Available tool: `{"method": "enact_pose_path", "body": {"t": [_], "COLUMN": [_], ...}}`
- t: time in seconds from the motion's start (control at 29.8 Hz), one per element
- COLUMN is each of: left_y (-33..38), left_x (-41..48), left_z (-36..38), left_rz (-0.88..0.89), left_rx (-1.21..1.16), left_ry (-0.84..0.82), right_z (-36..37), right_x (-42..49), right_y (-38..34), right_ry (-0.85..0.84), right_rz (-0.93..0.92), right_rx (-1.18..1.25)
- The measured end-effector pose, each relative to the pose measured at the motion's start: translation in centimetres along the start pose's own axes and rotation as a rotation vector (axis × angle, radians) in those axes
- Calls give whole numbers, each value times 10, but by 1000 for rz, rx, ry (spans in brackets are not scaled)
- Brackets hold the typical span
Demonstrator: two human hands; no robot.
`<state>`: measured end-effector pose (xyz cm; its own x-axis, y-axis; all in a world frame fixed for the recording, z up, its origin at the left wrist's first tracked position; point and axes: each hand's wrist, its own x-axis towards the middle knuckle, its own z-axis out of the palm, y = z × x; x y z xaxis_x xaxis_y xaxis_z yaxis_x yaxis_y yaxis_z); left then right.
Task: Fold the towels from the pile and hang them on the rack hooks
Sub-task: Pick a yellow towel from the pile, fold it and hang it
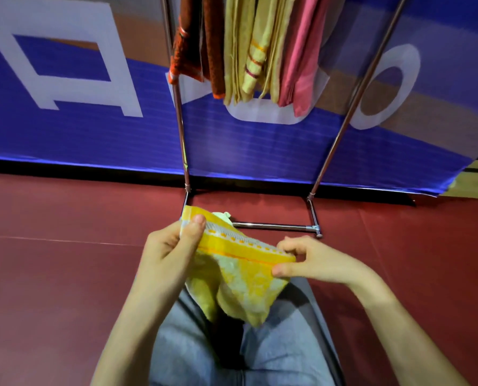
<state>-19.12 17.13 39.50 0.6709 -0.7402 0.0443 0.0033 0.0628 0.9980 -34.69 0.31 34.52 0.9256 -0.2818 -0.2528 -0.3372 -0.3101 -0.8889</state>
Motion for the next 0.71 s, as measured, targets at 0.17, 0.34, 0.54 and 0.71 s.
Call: {"method": "enact_pose_path", "body": {"t": [0.17,0.34,0.54,0.71], "left_y": [-3,-3,-7,-5], "left_x": [-1,-1,-2,-5], "left_z": [-9,-14,-20,-25], "left_rz": [5,2,9,2], "left_rx": [48,38,61,25], "left_ry": [31,10,17,62], "right_z": [-6,-15,-25,-29], "right_x": [-8,-25,-30,-31], "right_y": [14,24,31,35], "right_ry": [-70,-21,69,89], "right_rz": [100,114,112,87], "right_rx": [-121,-93,-62,-81]}}
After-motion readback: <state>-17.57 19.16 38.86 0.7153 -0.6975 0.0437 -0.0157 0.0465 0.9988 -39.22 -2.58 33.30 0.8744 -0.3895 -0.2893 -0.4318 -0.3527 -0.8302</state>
